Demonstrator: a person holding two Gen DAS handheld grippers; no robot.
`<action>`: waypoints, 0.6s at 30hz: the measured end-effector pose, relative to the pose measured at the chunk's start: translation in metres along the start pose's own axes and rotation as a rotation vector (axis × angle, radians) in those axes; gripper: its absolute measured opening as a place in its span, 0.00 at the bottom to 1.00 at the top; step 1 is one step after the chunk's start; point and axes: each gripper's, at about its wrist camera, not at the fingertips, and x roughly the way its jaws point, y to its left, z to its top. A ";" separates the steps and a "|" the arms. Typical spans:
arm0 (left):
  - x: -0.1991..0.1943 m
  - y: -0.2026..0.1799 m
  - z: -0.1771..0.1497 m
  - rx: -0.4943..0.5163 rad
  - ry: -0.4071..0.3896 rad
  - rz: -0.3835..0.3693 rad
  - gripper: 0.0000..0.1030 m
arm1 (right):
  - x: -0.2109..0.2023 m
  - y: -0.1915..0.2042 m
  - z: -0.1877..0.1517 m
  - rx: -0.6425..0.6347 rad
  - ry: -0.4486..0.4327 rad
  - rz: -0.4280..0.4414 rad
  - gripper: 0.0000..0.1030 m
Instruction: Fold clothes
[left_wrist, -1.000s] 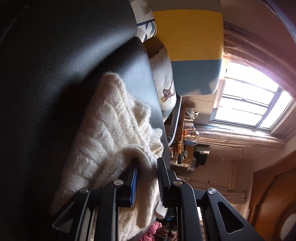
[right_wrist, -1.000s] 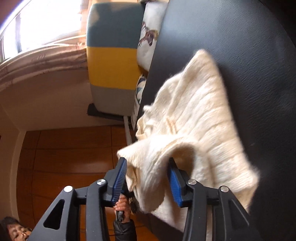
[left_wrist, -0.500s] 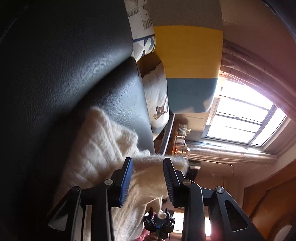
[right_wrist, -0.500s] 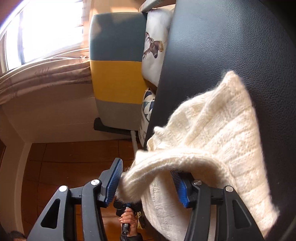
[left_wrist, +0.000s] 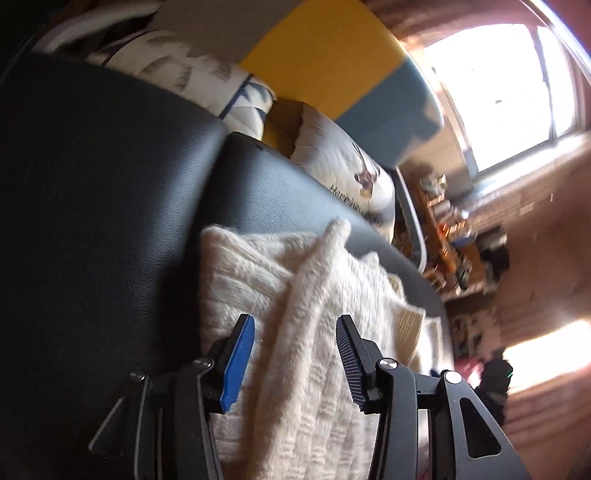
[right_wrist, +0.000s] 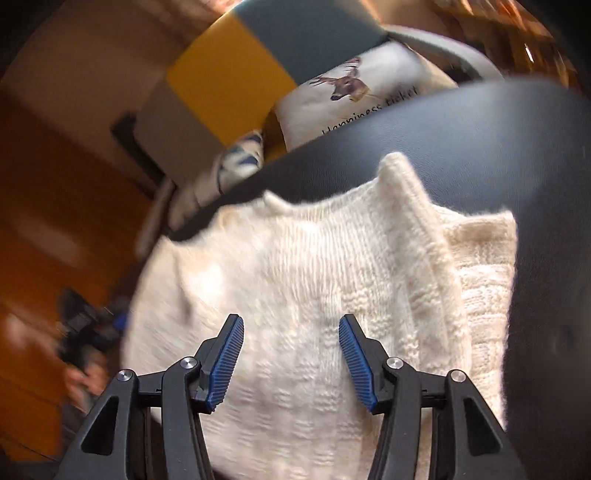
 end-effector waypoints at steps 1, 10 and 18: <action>0.003 -0.004 -0.002 0.044 0.009 0.032 0.45 | 0.004 0.003 -0.002 -0.024 0.003 -0.021 0.53; -0.007 -0.019 -0.027 0.191 0.003 0.109 0.06 | 0.012 -0.003 -0.004 -0.019 0.090 -0.025 0.50; -0.053 0.030 -0.090 -0.028 -0.014 0.095 0.07 | 0.005 0.024 -0.037 -0.172 0.185 -0.058 0.49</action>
